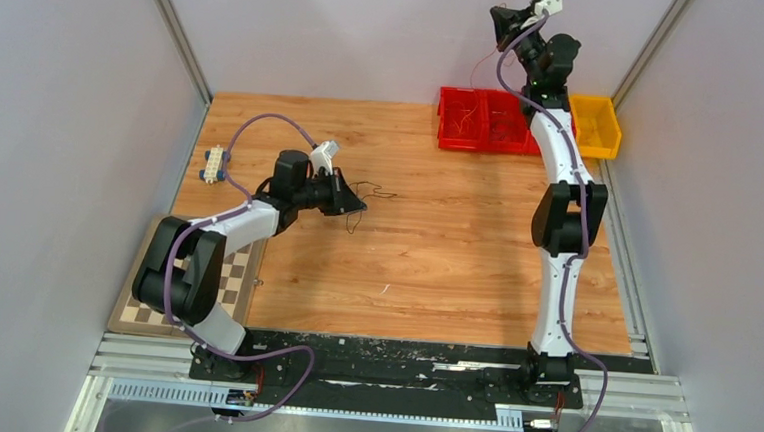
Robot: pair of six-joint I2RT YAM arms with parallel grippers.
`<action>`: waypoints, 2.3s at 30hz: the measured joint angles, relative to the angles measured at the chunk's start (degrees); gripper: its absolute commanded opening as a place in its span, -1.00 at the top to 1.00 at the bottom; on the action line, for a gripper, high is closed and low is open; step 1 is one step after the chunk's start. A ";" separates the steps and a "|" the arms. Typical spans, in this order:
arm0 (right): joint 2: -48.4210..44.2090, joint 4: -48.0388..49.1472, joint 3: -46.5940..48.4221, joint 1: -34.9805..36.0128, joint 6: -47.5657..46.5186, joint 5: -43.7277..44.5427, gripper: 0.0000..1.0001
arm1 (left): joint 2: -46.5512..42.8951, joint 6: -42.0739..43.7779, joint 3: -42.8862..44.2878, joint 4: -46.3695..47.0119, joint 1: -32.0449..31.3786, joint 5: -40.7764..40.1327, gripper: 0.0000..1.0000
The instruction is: Untangle the cables
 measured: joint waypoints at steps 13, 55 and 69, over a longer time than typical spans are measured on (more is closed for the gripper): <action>4.37 2.75 -2.25 0.70 -1.60 -0.24 1.00 | 0.85 0.92 0.94 -1.95 0.74 0.44 1.00; 4.92 -11.63 -18.82 4.13 3.72 3.56 1.00 | 1.64 1.07 0.96 -4.07 1.90 -0.26 1.00; 9.73 -18.08 -15.87 5.49 -0.94 6.88 0.92 | 1.90 1.03 1.44 -4.44 1.90 -0.26 1.00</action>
